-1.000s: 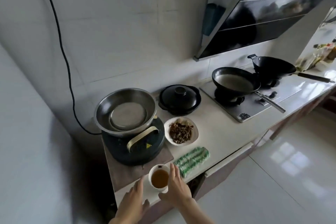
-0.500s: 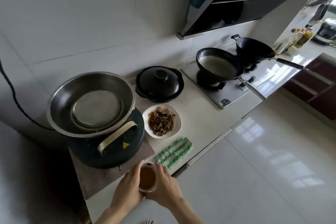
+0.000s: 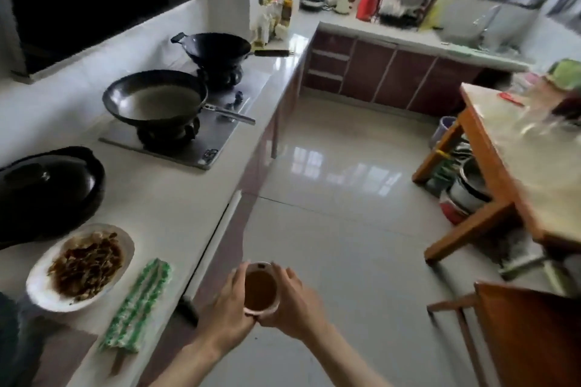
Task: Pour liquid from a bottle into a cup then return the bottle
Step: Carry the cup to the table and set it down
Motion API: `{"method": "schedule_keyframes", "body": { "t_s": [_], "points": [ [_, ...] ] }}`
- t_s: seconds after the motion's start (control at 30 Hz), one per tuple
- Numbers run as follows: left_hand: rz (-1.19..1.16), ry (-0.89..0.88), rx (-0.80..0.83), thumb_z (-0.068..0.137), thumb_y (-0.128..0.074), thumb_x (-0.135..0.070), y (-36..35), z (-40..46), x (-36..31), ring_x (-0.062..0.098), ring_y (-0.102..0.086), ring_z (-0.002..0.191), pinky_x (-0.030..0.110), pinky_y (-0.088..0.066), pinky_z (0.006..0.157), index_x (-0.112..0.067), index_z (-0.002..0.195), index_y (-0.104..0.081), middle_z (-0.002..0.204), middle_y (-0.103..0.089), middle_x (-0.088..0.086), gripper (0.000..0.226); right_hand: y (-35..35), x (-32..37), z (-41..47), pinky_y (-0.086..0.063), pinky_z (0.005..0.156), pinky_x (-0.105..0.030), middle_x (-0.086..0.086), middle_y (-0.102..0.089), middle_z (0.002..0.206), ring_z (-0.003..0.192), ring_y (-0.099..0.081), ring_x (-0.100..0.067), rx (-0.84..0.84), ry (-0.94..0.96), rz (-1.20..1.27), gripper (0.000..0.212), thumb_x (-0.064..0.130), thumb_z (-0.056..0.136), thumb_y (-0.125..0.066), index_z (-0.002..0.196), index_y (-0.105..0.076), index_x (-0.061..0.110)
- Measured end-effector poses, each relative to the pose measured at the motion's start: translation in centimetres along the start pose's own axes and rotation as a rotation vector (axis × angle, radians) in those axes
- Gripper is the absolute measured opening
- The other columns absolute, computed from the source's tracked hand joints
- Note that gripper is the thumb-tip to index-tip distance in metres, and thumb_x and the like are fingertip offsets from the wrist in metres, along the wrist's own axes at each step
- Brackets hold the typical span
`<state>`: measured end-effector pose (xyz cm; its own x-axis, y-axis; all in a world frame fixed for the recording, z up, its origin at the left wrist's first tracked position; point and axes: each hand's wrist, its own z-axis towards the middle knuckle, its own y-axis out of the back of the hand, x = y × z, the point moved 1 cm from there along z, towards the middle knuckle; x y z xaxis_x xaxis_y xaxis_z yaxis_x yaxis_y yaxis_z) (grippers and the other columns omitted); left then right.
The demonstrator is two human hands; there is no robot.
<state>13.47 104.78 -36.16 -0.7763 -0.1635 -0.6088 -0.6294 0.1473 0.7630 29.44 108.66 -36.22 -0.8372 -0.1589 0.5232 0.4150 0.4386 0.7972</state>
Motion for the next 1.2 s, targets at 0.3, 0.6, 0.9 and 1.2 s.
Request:
{"method": "schedule_keyframes", "body": {
  "t_s": [0.3,0.6,0.9,1.2],
  "points": [
    [0.074,-0.309,0.175,0.071,-0.068,-0.034,-10.6,8.7,-19.2,0.015,-0.059,0.116,0.03,-0.049,0.082,-0.037,0.142,-0.035,0.133,-0.051,-0.013,0.078,12.4,-18.3,-4.2,-0.053,0.089,-0.038,0.004,-0.057,0.135,0.116,-0.061,-0.022,-0.256,-0.217,0.063,0.092,0.058,0.066,-0.076,0.144,-0.03,0.042],
    [0.146,-0.573,0.353,0.062,-0.067,-0.04,-22.0,15.5,-36.1,0.016,-0.06,0.119,0.041,-0.056,0.089,-0.039,0.145,-0.03,0.148,-0.044,-0.012,0.091,22.6,-33.8,-9.1,-0.055,0.084,-0.038,0.0,-0.056,0.127,0.105,-0.064,-0.025,-0.403,-0.458,0.07,0.088,0.059,0.069,-0.077,0.141,-0.032,0.032],
    [0.087,-0.862,0.412,0.069,-0.081,-0.041,-31.6,26.4,-49.5,0.009,-0.055,0.119,0.028,-0.055,0.091,-0.036,0.14,-0.036,0.141,-0.051,-0.009,0.085,32.2,-46.9,-7.0,-0.053,0.091,-0.044,-0.003,-0.053,0.131,0.112,-0.063,-0.032,-0.475,-0.663,0.078,0.097,0.06,0.069,-0.077,0.147,-0.027,0.03],
    [0.023,-1.033,0.582,0.065,-0.079,-0.037,-38.1,37.2,-64.4,0.013,-0.054,0.122,0.032,-0.053,0.094,-0.036,0.137,-0.039,0.139,-0.052,-0.006,0.082,43.7,-58.0,-4.4,-0.054,0.087,-0.043,0.001,-0.055,0.128,0.111,-0.064,-0.029,-0.574,-0.832,0.15,0.094,0.064,0.063,-0.077,0.14,-0.03,0.037]
  ]
}}
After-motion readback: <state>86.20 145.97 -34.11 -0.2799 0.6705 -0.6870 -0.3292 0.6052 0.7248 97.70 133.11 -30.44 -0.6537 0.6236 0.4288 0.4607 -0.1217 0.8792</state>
